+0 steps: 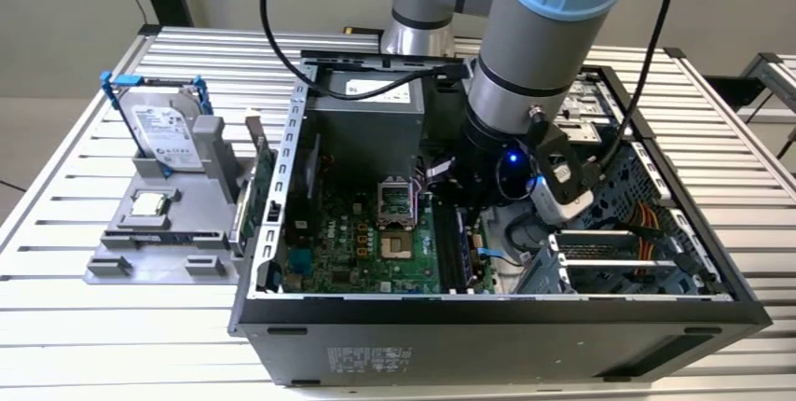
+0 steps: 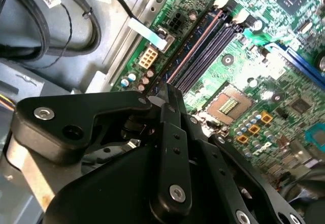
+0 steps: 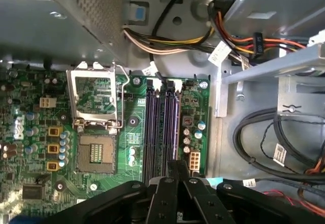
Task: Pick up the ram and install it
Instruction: 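Press down the ram until it locks into place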
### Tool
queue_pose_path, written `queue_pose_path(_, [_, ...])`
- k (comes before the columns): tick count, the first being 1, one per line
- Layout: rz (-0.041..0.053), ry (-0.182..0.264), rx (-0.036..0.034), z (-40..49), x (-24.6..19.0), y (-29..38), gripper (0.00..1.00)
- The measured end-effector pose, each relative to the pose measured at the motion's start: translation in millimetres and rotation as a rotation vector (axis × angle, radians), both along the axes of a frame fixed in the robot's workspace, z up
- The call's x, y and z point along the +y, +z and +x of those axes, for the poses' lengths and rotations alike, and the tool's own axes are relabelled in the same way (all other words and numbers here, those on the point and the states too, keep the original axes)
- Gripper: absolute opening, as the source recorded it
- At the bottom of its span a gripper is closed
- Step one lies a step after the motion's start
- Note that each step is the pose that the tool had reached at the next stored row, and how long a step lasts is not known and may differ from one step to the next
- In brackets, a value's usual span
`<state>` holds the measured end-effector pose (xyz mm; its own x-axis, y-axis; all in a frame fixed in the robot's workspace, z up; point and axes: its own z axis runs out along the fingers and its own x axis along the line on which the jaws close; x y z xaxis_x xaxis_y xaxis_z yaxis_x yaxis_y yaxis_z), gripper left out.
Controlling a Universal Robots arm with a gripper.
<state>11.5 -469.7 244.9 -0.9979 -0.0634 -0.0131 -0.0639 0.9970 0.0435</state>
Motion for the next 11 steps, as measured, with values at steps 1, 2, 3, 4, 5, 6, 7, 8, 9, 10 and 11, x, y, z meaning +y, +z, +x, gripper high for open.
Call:
queue_pose_path(1, [0.0001, 0.019, 0.0000, 0.0, 0.1, -0.1, 0.00])
queue_pose_path(2, [0.0001, 0.037, 0.0000, 0.0, 0.1, 0.0, 0.00])
queue_pose_path(3, [0.0000, 0.056, 0.0000, 0.0, 0.1, 0.0, 0.00])
queue_pose_path(4, [0.0000, 0.074, 0.0000, 0.0, 0.2, 0.0, 0.00])
queue_pose_path(5, [0.0000, 0.091, 0.0000, 0.0, 0.3, 0.0, 0.00])
queue_pose_path(6, [-0.0001, 0.110, 0.0000, 0.0, 0.3, 0.0, 0.00])
queue_pose_path(7, [0.0000, 0.129, 0.0000, 0.0, 0.3, 0.0, 0.00])
queue_pose_path(8, [-0.0001, 0.146, 0.0000, 0.0, 0.3, 0.0, 0.00])
queue_pose_path(9, [-0.0001, 0.163, 0.0000, 0.0, 0.3, 0.0, 0.00])
queue_pose_path(10, [-0.0002, 0.181, 0.0000, 0.0, 0.3, 0.1, 0.00])
queue_pose_path(11, [-0.0002, 0.196, 0.0000, 0.0, 0.3, 0.1, 0.00])
